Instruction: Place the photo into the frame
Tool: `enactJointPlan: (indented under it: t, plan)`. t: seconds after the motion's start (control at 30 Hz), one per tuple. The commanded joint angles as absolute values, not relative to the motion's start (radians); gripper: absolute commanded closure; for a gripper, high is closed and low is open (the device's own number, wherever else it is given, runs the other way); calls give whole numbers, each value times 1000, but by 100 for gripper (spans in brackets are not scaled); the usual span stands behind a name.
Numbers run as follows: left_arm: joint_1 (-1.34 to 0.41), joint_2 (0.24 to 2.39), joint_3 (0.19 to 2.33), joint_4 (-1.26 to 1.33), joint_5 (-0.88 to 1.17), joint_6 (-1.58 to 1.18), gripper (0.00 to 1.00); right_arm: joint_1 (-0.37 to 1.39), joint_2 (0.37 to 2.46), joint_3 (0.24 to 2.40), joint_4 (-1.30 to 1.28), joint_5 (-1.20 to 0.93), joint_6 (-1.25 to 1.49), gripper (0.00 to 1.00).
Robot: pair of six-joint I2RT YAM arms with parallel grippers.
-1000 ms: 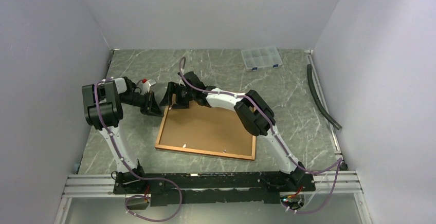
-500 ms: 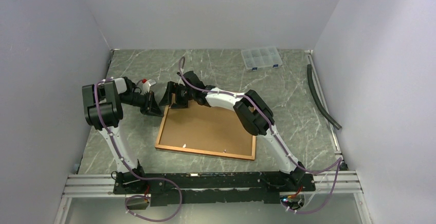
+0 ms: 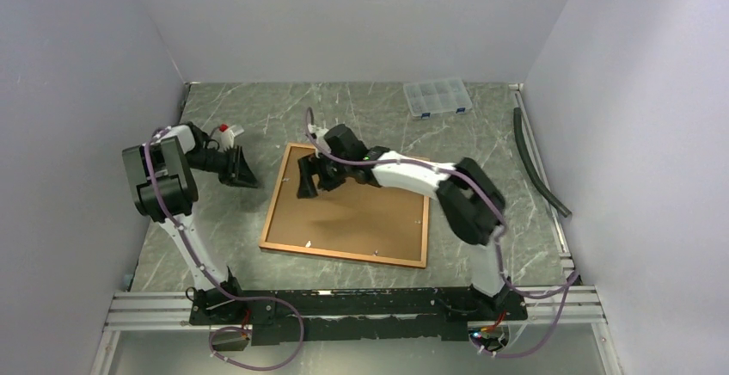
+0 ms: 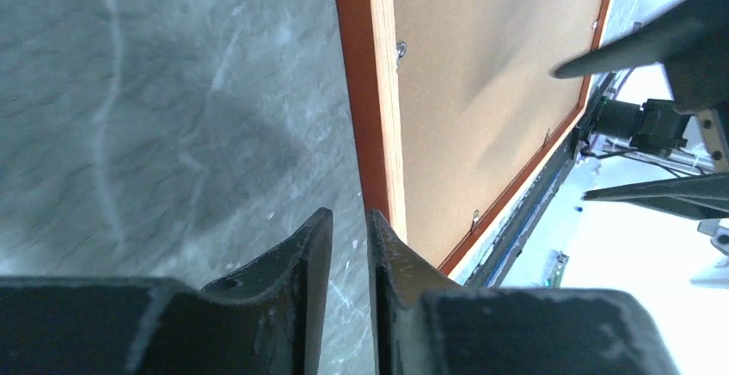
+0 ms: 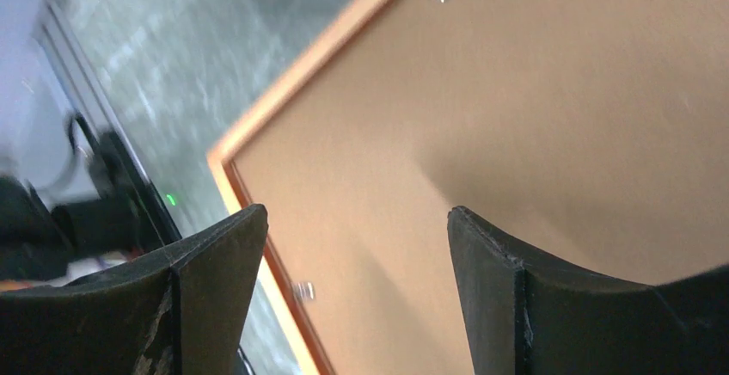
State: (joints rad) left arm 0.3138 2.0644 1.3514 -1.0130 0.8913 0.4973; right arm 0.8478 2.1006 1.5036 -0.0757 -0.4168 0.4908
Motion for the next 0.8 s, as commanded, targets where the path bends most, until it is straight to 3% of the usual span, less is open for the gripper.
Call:
enactJointPlan:
  t: [0.0,0.23,0.57,0.77]
  plan:
    - [340,1958,1417,-1080,904,544,70,890,1810,1316,-269,-271,148,20]
    - [341,1802,1394,-1130,891,603,58,1069,1613,1046,-316,-100,102,26]
    - [353,1513,1263,-1132,877,683,32,1224,1701,1059,-309,80,66,50]
    - [359,1396,1236,-1135,893,690,30,1268,1741,1046,-278,167,42,54]
